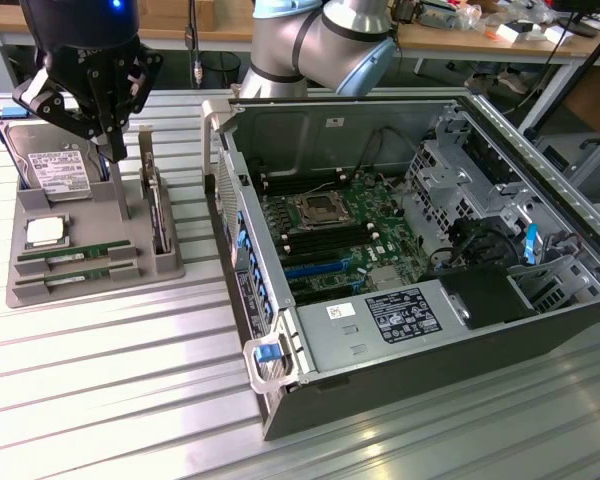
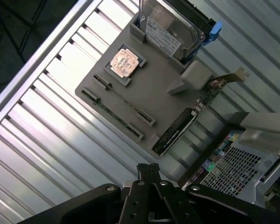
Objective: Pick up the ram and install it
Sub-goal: 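Pick up the ram and move it above insertion slot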
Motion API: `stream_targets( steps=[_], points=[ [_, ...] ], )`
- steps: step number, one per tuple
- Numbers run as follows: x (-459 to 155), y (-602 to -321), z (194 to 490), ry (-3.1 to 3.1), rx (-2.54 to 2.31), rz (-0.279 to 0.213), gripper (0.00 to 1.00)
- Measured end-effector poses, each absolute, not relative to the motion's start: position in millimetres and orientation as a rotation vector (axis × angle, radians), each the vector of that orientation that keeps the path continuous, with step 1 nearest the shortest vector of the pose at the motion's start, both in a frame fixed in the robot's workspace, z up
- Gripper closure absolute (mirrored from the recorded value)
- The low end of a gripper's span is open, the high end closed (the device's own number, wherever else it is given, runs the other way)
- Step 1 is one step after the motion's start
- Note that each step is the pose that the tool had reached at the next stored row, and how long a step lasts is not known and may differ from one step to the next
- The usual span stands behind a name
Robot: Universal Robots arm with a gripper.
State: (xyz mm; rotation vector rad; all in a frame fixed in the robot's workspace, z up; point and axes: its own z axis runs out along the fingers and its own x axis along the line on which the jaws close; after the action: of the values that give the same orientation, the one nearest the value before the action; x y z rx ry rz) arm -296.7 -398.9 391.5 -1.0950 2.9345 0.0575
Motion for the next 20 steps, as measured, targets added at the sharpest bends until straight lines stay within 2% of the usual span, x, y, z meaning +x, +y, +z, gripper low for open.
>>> stream_targets(
  steps=[20],
  points=[
    [-296.7, -399.0, 391.5, 2.856, -1.294, 0.056, 0.89]
  ],
)
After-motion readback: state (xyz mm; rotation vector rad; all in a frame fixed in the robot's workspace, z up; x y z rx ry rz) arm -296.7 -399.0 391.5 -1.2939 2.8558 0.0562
